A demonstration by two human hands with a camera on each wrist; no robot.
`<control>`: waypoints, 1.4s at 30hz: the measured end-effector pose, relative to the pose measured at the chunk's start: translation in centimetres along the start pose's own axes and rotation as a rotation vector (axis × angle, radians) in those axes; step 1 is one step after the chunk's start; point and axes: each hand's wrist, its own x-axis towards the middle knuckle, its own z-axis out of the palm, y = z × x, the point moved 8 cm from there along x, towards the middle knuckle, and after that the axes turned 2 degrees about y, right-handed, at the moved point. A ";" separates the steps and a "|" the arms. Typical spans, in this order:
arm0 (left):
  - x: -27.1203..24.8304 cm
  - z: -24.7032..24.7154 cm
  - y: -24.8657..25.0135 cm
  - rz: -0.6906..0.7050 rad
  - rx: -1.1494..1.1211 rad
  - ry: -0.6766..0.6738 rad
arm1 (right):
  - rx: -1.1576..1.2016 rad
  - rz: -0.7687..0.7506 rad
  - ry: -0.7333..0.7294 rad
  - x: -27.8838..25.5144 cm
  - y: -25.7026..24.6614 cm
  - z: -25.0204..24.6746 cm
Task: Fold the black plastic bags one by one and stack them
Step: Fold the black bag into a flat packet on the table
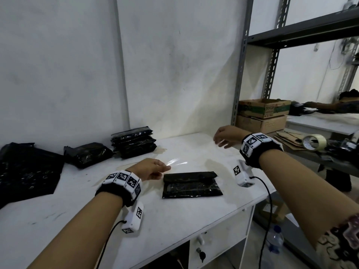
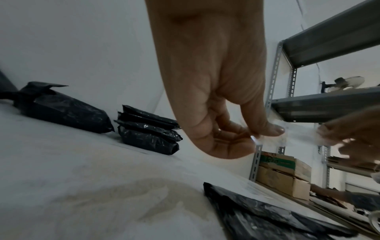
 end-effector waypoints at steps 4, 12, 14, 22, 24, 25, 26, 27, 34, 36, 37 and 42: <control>0.9 -1.0 -1.6 -0.083 -0.069 0.065 | 0.212 0.087 -0.105 -0.8 3.3 1.9; 1.5 -1.6 -3.3 -0.177 -0.242 0.170 | 0.387 0.178 -0.077 -1.4 6.9 3.9; 1.4 -2.1 -3.7 -0.190 -0.247 0.199 | 0.429 0.207 -0.080 -1.4 7.5 4.2; 1.6 -3.4 -4.7 -0.137 -0.274 0.336 | 0.467 0.278 -0.126 -1.7 9.3 5.4; 1.7 -3.3 -4.8 -0.152 -0.303 0.351 | 0.482 0.287 -0.119 -1.7 9.5 5.7; 1.7 -3.1 -4.8 -0.159 -0.322 0.351 | 0.487 0.284 -0.111 -1.7 9.7 5.9; 1.7 -2.9 -4.7 -0.164 -0.328 0.349 | 0.493 0.279 -0.103 -1.7 9.7 6.0; 1.7 -2.7 -4.6 -0.167 -0.323 0.349 | 0.500 0.273 -0.096 -1.6 9.8 6.1; 2.0 -3.0 -4.9 -0.156 -0.240 0.401 | 0.549 0.289 -0.063 -1.6 10.6 6.4; 2.1 -2.9 -4.9 -0.149 -0.209 0.415 | 0.534 0.285 -0.061 -1.6 10.7 6.4; 2.1 -2.9 -4.8 -0.146 -0.199 0.426 | 0.526 0.281 -0.057 -1.6 10.8 6.4; 2.1 -2.9 -5.0 -0.138 -0.148 0.472 | 0.485 0.273 -0.026 -1.5 11.0 6.3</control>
